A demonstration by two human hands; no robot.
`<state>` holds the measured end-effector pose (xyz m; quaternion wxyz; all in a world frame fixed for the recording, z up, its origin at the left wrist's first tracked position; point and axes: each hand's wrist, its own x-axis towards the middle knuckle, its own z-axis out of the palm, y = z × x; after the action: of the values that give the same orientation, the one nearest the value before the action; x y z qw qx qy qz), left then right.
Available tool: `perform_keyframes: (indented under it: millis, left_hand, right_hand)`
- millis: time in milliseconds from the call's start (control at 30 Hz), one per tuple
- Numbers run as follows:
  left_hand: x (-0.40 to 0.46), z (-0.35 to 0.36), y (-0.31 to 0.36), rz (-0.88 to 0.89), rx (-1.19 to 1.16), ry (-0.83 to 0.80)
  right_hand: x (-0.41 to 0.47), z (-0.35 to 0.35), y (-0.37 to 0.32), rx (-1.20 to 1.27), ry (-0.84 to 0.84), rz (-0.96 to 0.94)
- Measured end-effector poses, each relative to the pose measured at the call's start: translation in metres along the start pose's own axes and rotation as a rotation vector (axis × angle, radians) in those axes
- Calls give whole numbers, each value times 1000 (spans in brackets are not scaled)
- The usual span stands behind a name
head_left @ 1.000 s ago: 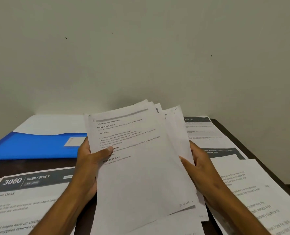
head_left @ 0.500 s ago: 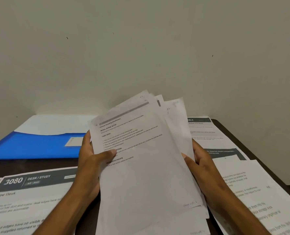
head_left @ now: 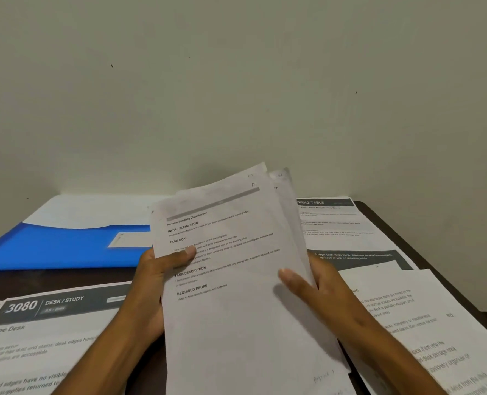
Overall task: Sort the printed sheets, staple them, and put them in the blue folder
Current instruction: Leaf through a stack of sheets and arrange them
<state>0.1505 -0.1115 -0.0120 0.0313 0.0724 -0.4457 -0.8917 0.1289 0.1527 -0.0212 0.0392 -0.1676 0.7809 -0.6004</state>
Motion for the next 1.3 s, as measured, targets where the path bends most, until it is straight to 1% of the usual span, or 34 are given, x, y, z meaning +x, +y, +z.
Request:
perform_keyframes:
  millis: [33,67,133,233,300,367,467,633,733,833,900,1000,1067,1133,1200,1300]
  left_hand:
    - [-2,2,1,7,-9,-6]
    - [-3,4,3,20,-12,-18]
    - [-7,12,8,72,47,-71]
    - [-13,24,15,170,331,-135]
    - [-14,30,17,227,458,-106]
    - [-14,32,18,278,501,-60]
    - [-15,30,21,279,531,-18]
    - [-29,30,12,182,467,-118]
    - [-39,36,3,152,450,-134]
    - [-43,34,8,126,392,-148]
    - [-44,33,12,121,410,-145]
    - [-49,32,13,88,455,-188]
    - [-53,30,17,55,433,-213]
    - [-57,27,29,81,437,-226]
    - [-58,29,47,149,387,-210]
    - [-57,33,70,183,203,-185]
  right_hand:
    - [0,0,-2,-3,-13,-37]
    - [0,-2,-3,0,23,-85]
    - [0,-5,-3,25,147,-170]
    - [0,-7,-15,105,339,-201]
    - [0,-9,-23,113,372,-200]
    - [1,-9,-32,84,321,-194]
    - [-1,-10,-42,85,278,-201]
    - [-14,2,-33,50,345,-233]
    - [-18,15,-29,-5,354,-206]
    - [-20,18,-35,42,386,-257]
    - [-24,18,-36,73,368,-208]
    - [-29,21,-35,101,330,-111]
    - [-32,19,-39,97,317,-91]
    - [-36,15,-44,61,282,-107]
    - [-41,11,-50,44,234,-116]
    - [-49,14,-54,32,160,-109]
